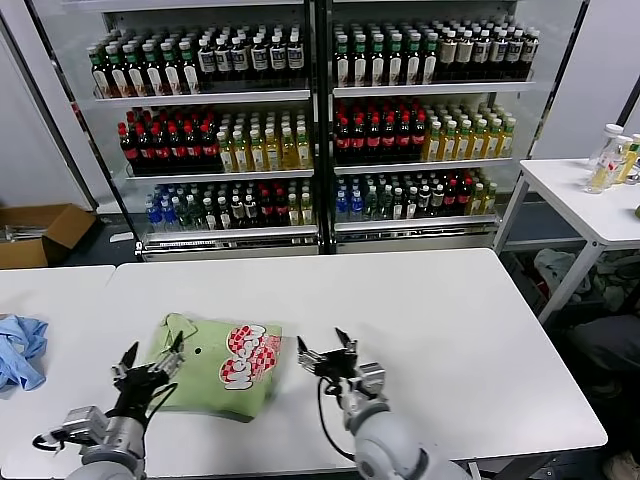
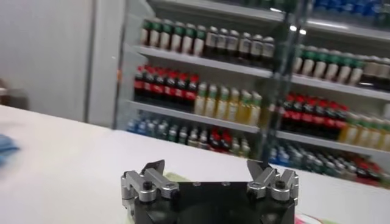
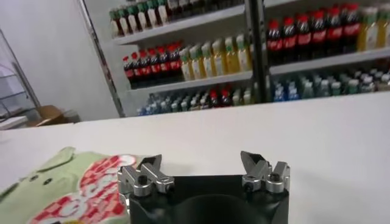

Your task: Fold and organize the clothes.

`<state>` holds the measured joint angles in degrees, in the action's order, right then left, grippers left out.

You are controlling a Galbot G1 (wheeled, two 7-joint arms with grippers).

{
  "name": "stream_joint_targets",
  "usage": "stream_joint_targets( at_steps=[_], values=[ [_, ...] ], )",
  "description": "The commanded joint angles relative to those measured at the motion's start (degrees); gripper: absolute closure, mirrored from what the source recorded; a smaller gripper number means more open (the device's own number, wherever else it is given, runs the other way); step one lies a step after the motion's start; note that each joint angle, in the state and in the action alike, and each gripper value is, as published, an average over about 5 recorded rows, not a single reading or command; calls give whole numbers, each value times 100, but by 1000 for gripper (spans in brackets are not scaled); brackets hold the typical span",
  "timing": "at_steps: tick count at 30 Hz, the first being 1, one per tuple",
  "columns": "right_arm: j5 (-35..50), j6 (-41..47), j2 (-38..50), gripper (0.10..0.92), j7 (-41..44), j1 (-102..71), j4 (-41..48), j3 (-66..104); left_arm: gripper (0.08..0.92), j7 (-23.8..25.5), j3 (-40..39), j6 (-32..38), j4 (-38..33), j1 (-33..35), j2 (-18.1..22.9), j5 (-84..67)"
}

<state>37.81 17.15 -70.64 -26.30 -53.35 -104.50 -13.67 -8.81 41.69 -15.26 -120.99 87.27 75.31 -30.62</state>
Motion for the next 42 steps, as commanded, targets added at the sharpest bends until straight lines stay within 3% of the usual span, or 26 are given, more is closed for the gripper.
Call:
stream_joint_targets(
  at_steps=[1, 13, 27, 35, 42],
  values=[
    [441, 62, -751, 202, -644, 940, 1005, -1094, 177, -291, 483, 143, -56, 189, -4, -119],
    [913, 227, -1164, 233, -1024, 1137, 1461, -1236, 177, -337, 481, 108, -160, 211, 54, -103],
    [997, 342, -1004, 631, -1018, 1360, 1558, -1203, 177, -357, 421, 101, -190, 220, 96, -121],
    [817, 547, -583, 879, -591, 1632, 1556, -1049, 177, -355, 392, 98, -268, 265, 124, -130],
    [597, 757, 197, 909, 118, 2052, 1493, -798, 177, -345, 315, 84, -369, 318, 160, -98]
  ],
)
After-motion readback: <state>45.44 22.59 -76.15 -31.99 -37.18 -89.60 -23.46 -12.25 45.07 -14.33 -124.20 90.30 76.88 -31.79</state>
